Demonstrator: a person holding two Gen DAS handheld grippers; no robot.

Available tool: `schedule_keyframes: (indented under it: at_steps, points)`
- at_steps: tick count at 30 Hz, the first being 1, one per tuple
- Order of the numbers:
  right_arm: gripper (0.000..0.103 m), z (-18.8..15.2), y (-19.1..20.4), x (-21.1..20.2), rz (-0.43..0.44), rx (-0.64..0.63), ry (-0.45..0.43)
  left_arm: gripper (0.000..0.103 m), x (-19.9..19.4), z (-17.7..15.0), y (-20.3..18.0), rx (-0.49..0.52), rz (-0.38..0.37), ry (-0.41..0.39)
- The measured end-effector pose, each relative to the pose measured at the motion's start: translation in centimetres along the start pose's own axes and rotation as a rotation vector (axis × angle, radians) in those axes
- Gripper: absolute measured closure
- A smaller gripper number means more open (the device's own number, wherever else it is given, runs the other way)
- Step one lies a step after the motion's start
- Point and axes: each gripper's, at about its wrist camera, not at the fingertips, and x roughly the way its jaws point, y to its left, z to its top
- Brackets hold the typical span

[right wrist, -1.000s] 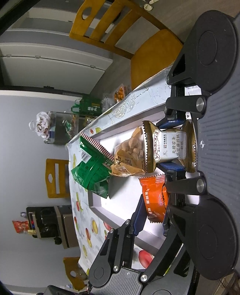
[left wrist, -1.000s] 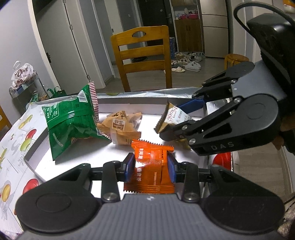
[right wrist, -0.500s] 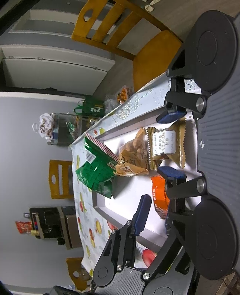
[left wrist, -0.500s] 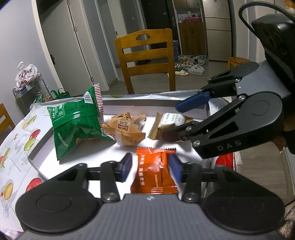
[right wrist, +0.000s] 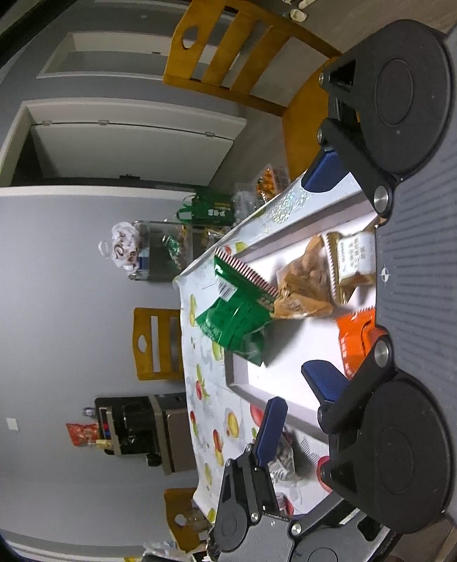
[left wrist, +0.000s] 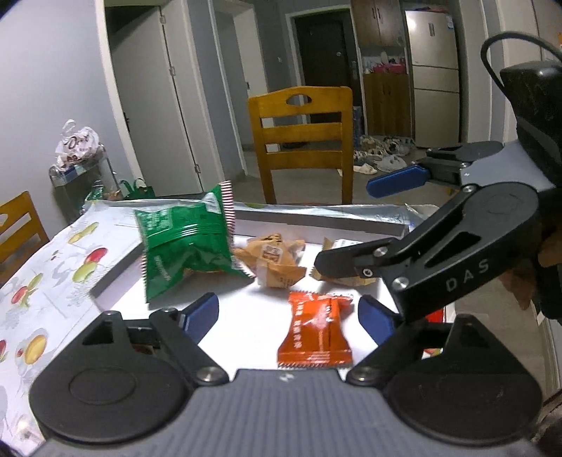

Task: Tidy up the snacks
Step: 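Open the left gripper over the tray and move both grippers to the table snacks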

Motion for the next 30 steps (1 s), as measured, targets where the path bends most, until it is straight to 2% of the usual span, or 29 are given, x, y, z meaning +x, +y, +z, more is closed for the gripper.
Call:
schedule_keyframes:
  at_steps: [6,20,30]
  points:
    - [0.0,0.7,2.6,0.1,0.017,-0.04,-0.005,0.008,-3.0,-1.9,1.7,-0.043,0.06,-0.018]
    - [0.0,2.6,10.1,0.8,0.14,-0.142,0.01,0.006,-12.6,-8.5,7.6,-0.204,0.28,-0.036]
    - [0.0,3.5,14.8,1.7,0.211,-0.168,0.017,0.005,-17.4,-13.1,11.9,-0.32,0.434,-0.035]
